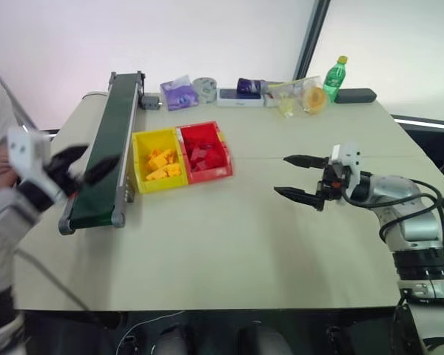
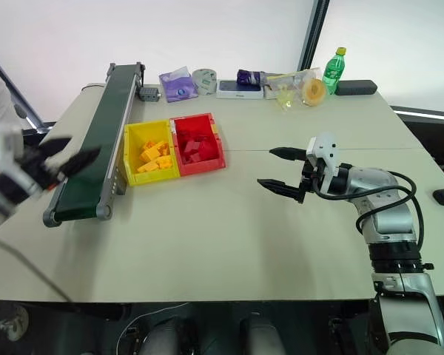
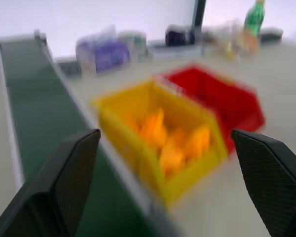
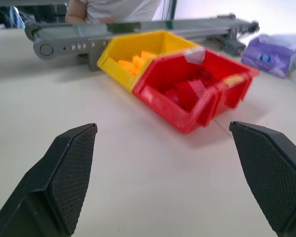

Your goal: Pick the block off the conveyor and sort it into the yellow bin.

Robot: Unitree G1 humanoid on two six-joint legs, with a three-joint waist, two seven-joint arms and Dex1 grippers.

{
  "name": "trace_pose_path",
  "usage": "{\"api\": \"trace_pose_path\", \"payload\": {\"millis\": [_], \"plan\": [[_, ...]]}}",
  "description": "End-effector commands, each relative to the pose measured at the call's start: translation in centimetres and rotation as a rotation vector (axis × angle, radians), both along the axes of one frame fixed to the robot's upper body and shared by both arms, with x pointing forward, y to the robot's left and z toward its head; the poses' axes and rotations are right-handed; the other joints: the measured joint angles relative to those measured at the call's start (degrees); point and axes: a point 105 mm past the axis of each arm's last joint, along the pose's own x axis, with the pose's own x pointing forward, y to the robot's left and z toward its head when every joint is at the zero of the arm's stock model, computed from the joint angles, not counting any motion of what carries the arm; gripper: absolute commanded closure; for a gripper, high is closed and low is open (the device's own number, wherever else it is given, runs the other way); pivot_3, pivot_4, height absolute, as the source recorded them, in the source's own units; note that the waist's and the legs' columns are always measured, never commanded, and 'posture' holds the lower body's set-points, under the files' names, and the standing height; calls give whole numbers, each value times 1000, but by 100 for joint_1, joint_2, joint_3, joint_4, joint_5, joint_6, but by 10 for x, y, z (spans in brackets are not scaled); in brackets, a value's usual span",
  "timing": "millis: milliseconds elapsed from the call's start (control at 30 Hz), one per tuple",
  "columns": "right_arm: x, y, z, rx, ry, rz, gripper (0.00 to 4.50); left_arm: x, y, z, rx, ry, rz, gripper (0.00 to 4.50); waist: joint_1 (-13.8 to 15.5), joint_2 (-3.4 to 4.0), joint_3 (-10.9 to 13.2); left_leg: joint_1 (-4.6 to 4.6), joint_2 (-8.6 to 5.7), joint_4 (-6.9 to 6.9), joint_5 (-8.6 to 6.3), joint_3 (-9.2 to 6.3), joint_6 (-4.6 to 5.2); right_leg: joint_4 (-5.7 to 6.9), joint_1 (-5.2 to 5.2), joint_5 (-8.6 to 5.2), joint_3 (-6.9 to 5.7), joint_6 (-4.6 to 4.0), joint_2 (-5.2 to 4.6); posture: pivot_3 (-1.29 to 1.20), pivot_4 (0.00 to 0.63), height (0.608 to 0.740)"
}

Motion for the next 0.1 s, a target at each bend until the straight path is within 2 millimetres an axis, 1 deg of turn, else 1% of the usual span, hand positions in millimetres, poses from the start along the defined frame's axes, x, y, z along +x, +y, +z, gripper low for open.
{"api": "trace_pose_path", "payload": {"millis": [33,67,100], "plan": [[-2,0,15,16,-49,12,0,-16,20,11,43,-90,38,33,22,-7,3,-3,3,3,1,-5,-2,0,-1,0,-4,-1,5,0,150,740],[-2,1,15,18,-48,14,0,-18,28,5,40,-80,59,33,40,-7,3,-3,4,6,2,-9,-3,2,2,0,-7,-2,5,0,150,740],[-1,1,15,19,-47,15,0,-19,35,0,74,-85,69,33,40,-7,3,-3,4,7,2,-11,-3,2,3,0,-8,-3,3,0,150,740]]}}
